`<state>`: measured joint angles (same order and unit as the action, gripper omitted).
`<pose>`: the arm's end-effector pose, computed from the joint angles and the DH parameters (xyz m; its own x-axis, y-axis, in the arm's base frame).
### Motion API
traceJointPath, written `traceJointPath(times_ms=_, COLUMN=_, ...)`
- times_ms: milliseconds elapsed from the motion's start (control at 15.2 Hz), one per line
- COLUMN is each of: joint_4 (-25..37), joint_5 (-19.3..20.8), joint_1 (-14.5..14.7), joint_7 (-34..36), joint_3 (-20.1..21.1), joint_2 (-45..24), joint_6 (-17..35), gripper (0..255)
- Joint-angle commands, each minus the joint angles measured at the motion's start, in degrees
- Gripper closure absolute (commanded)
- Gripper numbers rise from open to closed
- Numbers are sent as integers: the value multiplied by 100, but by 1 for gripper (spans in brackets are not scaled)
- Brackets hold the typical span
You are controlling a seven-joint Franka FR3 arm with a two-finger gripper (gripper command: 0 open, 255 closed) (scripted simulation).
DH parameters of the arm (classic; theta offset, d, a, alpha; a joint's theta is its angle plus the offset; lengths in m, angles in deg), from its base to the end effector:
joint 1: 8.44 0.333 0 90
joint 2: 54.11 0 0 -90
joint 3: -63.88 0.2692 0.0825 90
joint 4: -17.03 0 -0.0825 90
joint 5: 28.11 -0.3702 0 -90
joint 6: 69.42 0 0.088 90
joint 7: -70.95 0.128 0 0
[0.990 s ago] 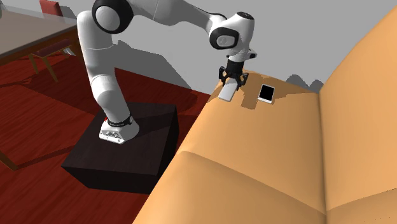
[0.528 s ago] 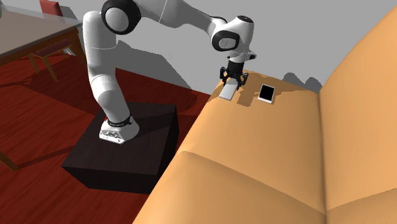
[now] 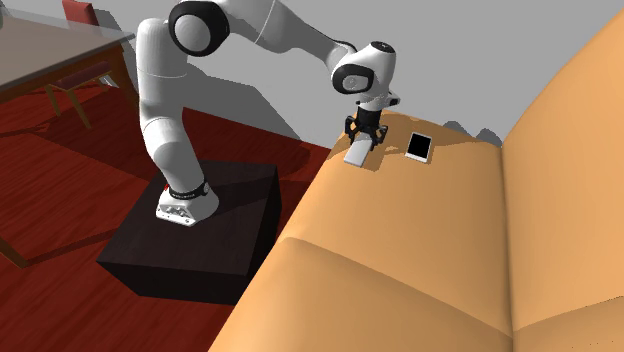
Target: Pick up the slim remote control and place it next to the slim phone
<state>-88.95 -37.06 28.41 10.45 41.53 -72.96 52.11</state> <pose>0.5744 0.1660 0.2980 0.3227 0.9465 -0.0081 0.9460 -0.3228 -0.0293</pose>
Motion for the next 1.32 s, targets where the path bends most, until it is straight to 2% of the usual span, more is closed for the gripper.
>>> traceJointPath(times_ms=0, joint_4=-87, joint_5=-47, joint_1=-9, joint_7=-28, joint_3=20, joint_2=-82, joint_6=166, gripper=255)
traceJointPath(times_ms=528, joint_4=-87, joint_5=-46, joint_1=-9, joint_7=-28, joint_3=20, joint_2=-82, joint_6=166, gripper=255)
traceJointPath(times_ms=594, joint_4=-87, joint_5=-46, joint_1=-9, joint_7=-28, joint_3=20, joint_2=-82, joint_6=166, gripper=0)
traceJointPath(times_ms=924, joint_4=-87, joint_5=-46, joint_1=-9, joint_7=-28, joint_3=20, joint_2=-82, joint_6=166, gripper=0)
traceJointPath(times_ms=1188, joint_4=272, joint_5=115, joint_1=26, joint_7=77, joint_3=-45, joint_2=215, joint_6=-465, gripper=0)
traceJointPath(times_ms=1254, joint_4=272, joint_5=115, joint_1=25, joint_7=77, joint_3=-45, joint_2=215, joint_6=-465, gripper=0)
